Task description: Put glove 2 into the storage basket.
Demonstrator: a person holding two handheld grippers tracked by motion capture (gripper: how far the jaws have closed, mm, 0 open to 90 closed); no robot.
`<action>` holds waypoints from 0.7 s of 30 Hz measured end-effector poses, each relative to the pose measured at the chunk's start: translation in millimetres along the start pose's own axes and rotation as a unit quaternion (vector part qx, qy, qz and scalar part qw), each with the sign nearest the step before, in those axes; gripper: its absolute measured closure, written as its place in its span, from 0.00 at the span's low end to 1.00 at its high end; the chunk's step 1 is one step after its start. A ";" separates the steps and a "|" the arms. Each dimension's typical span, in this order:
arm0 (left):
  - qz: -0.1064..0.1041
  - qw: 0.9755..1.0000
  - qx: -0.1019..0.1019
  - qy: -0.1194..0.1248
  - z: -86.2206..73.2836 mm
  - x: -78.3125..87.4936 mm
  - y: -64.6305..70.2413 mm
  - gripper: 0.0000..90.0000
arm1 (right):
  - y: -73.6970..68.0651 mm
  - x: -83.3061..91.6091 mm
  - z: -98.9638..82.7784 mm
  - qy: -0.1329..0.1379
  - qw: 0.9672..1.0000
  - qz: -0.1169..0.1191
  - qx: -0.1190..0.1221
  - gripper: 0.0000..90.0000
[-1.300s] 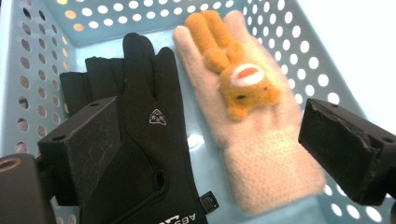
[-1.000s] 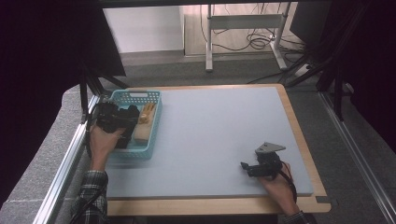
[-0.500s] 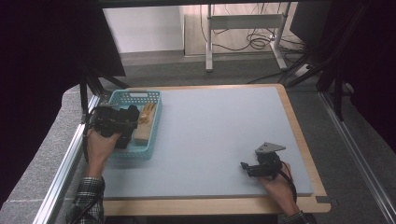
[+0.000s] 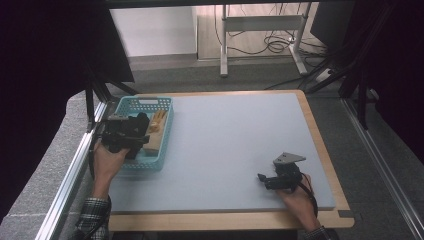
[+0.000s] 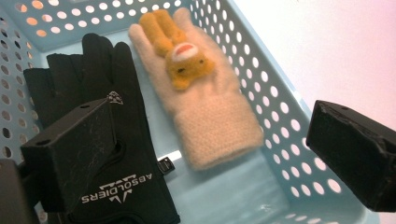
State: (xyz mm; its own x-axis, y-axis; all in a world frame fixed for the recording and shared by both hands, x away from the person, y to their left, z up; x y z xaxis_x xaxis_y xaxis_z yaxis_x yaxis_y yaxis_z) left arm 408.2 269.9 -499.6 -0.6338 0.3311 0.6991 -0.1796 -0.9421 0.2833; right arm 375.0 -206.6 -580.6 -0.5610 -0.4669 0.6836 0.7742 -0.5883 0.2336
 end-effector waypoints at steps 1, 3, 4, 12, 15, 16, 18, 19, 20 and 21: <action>0.000 1.000 -0.002 -0.001 -0.8 0.3 0.8 0.02 | 0.0 0.0 0.0 0.000 1.000 0.000 0.000 0.19; 0.003 1.000 -0.006 -0.001 -2.7 1.4 2.8 0.02 | 0.1 0.0 0.0 0.000 1.000 0.000 0.000 0.19; 0.002 1.000 -0.009 -0.001 -3.8 2.0 4.1 0.02 | 0.0 0.0 0.0 0.000 1.000 0.000 0.000 0.19; -0.002 1.000 -0.017 0.004 -10.4 5.0 10.7 0.02 | 0.0 0.0 0.0 0.000 1.000 0.000 0.000 0.19; -0.007 1.000 -0.019 0.005 -13.4 5.6 13.2 0.02 | 0.0 0.0 0.0 0.000 1.000 0.000 0.000 0.19; -0.008 1.000 -0.020 0.005 -14.0 5.7 13.8 0.02 | 0.0 0.0 0.0 0.000 1.000 0.000 0.000 0.19; -0.011 1.000 -0.022 0.005 -15.9 6.3 16.0 0.02 | 0.0 0.0 0.0 0.000 1.000 0.000 0.000 0.19; -0.011 1.000 -0.023 0.006 -16.5 6.8 17.0 0.02 | 0.0 0.0 0.0 0.000 1.000 0.000 0.000 0.19; -0.012 1.000 -0.024 0.007 -17.0 7.1 17.9 0.02 | 0.0 0.0 0.0 0.000 1.000 0.000 0.000 0.19; -0.014 1.000 -0.026 0.008 -17.7 8.0 19.7 0.02 | 0.0 0.0 0.0 0.000 1.000 0.000 0.000 0.19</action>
State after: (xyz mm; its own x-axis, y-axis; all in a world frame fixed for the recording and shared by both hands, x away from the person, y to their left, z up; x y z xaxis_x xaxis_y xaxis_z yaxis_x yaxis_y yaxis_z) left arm 386.2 253.0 -500.1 -0.6399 0.3573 0.6804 -0.2358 -0.9339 0.2686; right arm 375.0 -206.6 -580.6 -0.5610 -0.4669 0.6836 0.7744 -0.5880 0.2338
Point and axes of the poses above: each handheld gripper's, and its own axes: x roughly backward along the jaws, z roughly out of its top, y roughly to its right, the point moved 7 cm from there along -x, roughly forward along the jaws, and after that the axes turned 15 degrees about x, right-handed, at the moved point
